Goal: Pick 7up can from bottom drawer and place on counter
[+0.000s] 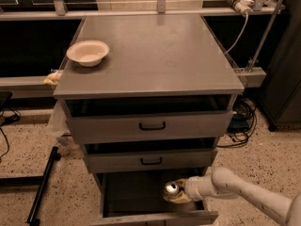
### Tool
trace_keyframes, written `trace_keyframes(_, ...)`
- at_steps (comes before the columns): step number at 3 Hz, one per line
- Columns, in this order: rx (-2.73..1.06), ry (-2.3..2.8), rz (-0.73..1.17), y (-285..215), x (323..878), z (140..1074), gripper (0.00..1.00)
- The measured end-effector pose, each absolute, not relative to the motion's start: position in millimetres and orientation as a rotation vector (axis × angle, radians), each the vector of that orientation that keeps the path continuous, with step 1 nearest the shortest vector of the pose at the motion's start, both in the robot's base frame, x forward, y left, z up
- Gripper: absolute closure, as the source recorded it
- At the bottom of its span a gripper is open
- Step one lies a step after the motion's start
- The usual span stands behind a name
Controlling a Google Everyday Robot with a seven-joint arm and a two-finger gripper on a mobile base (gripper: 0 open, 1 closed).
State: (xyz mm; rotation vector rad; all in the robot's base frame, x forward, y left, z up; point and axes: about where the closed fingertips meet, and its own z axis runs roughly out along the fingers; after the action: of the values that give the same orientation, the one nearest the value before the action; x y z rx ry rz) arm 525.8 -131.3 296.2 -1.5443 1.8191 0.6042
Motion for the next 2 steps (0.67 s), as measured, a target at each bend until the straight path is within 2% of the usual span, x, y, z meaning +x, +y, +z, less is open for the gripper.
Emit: trace_keyframes(2, -1.600, 1.894, 0.545, -130, 515, 433, 1.00)
